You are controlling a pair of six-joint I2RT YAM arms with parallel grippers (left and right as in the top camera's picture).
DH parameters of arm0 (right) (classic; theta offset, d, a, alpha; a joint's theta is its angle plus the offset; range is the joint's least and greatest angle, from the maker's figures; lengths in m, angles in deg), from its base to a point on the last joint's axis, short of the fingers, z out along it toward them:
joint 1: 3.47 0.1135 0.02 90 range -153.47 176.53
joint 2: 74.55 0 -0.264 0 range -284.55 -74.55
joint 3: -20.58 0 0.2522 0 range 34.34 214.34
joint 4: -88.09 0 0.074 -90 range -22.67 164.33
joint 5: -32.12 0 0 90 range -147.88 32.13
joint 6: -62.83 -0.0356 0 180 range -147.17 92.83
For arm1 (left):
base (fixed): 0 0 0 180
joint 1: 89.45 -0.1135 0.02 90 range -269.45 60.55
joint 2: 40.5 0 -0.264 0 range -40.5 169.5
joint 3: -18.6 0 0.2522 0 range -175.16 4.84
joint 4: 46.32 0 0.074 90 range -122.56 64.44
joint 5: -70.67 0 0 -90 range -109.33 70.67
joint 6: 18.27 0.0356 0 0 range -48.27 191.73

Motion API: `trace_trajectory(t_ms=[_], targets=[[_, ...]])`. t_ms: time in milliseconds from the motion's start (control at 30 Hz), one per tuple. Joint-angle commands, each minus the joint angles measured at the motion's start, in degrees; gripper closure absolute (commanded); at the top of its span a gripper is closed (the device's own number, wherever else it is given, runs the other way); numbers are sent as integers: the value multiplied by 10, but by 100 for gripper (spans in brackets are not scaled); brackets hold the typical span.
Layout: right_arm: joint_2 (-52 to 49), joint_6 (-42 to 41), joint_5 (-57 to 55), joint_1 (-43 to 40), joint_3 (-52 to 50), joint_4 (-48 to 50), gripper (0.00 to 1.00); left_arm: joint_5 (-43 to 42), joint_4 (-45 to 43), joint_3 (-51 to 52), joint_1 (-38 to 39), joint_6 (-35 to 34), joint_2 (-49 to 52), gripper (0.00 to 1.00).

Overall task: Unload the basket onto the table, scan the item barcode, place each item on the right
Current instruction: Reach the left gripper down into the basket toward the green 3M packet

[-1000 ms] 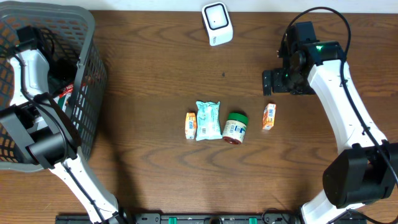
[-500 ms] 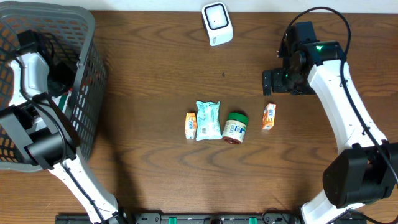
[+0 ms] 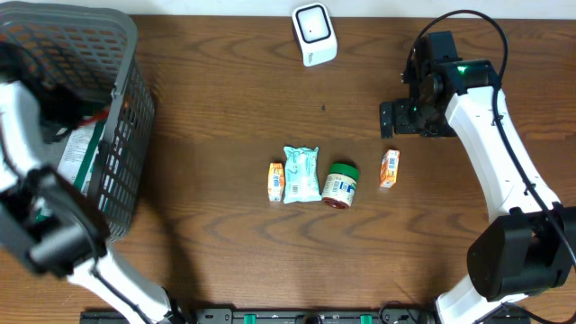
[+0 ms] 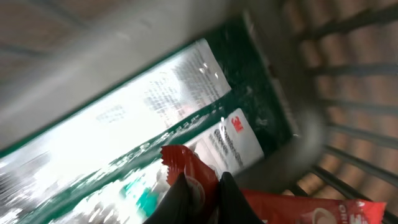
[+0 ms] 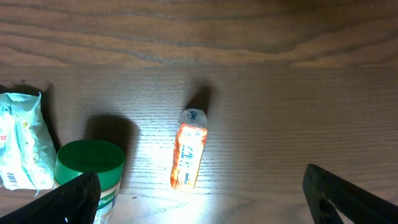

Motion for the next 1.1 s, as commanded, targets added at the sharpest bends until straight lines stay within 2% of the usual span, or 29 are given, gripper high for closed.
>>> trace_trajectory(t_ms=[0, 167, 467, 500, 567, 600, 633, 667, 767, 867, 1000, 1067], targets=[[6, 4, -2, -2, -1, 0, 1, -4, 33, -5, -27, -19, -65, 93], [6, 4, -2, -2, -1, 0, 1, -2, 64, 6, -43, -18, -71, 93], [6, 4, -2, -2, -1, 0, 1, 2, 13, 125, -42, -18, -70, 93], [6, 4, -2, -2, -1, 0, 1, 9, 7, 133, -42, -18, -70, 90], [6, 4, -2, -2, -1, 0, 1, 32, 4, 139, -42, -18, -70, 75], [6, 4, -2, -2, -1, 0, 1, 39, 1, 139, -42, -18, -70, 63], [6, 4, -2, -2, -1, 0, 1, 40, -2, 138, -43, -10, -70, 46], [6, 4, -2, -2, -1, 0, 1, 40, -6, 138, -43, -3, -70, 36], [6, 4, -2, -2, -1, 0, 1, 40, -18, 138, -44, 2, -70, 18], [6, 4, -2, -2, -1, 0, 1, 40, -42, 138, -44, 27, -70, 11], [6, 4, -2, -2, -1, 0, 1, 40, -63, 138, -43, 104, -69, 11], [6, 4, -1, -2, -1, 0, 1, 40, -63, 139, -43, 121, -66, 10]])
